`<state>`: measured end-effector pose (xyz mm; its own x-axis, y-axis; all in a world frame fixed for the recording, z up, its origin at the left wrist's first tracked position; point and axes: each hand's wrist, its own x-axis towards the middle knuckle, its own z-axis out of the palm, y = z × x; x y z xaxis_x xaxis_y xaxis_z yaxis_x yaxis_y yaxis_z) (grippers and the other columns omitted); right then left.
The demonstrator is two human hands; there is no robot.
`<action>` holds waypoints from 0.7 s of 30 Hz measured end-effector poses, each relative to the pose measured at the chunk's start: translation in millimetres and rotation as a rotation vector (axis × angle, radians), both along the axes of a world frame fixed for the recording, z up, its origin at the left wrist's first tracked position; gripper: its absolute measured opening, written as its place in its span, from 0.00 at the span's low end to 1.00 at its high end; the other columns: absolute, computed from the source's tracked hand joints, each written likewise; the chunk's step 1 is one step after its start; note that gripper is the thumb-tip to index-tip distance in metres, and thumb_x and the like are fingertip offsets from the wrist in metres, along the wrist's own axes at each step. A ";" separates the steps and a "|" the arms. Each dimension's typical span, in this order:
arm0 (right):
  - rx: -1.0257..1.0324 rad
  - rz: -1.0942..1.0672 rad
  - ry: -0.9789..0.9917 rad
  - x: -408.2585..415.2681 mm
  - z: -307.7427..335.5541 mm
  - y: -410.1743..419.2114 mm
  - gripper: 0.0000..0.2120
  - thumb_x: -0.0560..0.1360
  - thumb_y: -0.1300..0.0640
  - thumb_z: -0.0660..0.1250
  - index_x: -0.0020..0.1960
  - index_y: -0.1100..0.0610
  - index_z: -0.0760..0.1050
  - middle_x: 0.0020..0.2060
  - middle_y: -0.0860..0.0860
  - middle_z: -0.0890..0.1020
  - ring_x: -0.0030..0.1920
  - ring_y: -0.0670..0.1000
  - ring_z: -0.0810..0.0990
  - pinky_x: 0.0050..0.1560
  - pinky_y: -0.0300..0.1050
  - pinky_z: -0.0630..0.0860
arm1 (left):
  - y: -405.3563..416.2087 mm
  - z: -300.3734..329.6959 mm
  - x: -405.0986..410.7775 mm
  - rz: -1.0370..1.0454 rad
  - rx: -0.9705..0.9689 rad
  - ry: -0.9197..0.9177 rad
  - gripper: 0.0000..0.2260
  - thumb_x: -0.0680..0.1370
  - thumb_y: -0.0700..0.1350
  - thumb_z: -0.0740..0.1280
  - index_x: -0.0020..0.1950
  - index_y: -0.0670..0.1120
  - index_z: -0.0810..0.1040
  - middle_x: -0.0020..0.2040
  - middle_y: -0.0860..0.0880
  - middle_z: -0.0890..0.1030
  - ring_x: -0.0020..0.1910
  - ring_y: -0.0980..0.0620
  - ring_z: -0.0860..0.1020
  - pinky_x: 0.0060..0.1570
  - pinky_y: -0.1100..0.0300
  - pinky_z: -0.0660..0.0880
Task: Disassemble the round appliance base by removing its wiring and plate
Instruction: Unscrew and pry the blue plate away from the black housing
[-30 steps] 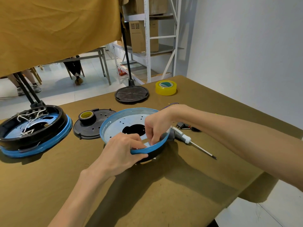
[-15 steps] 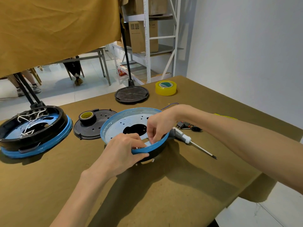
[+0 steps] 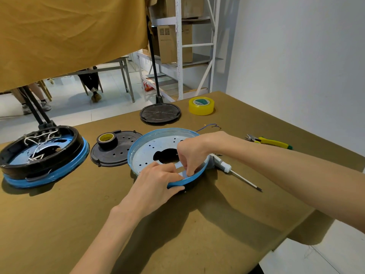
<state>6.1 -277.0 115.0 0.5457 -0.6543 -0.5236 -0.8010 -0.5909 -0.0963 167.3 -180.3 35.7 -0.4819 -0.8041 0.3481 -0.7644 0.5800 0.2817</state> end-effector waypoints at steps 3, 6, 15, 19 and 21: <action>-0.030 -0.005 0.016 3.8 -1.4 -1.1 0.16 0.77 0.49 0.72 0.55 0.61 0.83 0.50 0.57 0.86 0.51 0.56 0.85 0.54 0.47 0.83 | -1.7 0.3 3.3 0.024 -0.028 -0.008 0.11 0.74 0.52 0.77 0.56 0.53 0.88 0.48 0.54 0.84 0.45 0.56 0.74 0.44 0.70 0.65; 0.002 -0.016 0.030 9.7 -0.8 -3.0 0.10 0.77 0.50 0.72 0.45 0.57 0.81 0.44 0.55 0.86 0.47 0.56 0.85 0.55 0.51 0.83 | -1.8 1.7 6.2 0.045 -0.046 -0.014 0.11 0.74 0.52 0.77 0.56 0.53 0.88 0.48 0.55 0.84 0.44 0.56 0.74 0.43 0.68 0.69; 0.203 -0.272 -0.042 8.1 12.8 -14.1 0.07 0.77 0.56 0.70 0.46 0.60 0.83 0.36 0.50 0.87 0.35 0.47 0.83 0.37 0.39 0.79 | -5.5 -4.0 13.4 0.070 -0.064 -0.045 0.11 0.73 0.51 0.78 0.55 0.53 0.87 0.47 0.56 0.82 0.42 0.56 0.73 0.43 0.70 0.65; 0.119 -0.282 -0.271 -1.7 20.2 -11.4 0.05 0.77 0.59 0.69 0.50 0.60 0.82 0.38 0.51 0.88 0.37 0.45 0.85 0.37 0.36 0.79 | -10.1 -7.1 19.9 0.120 -0.053 -0.030 0.12 0.74 0.50 0.78 0.57 0.54 0.86 0.51 0.55 0.83 0.45 0.57 0.72 0.44 0.68 0.68; 0.073 -0.292 -0.453 -14.5 23.4 -4.7 0.03 0.76 0.59 0.70 0.47 0.58 0.80 0.36 0.50 0.87 0.36 0.45 0.84 0.38 0.36 0.79 | -12.2 -7.3 23.5 0.125 -0.014 -0.031 0.12 0.76 0.51 0.76 0.58 0.56 0.84 0.52 0.58 0.80 0.48 0.58 0.73 0.48 0.63 0.74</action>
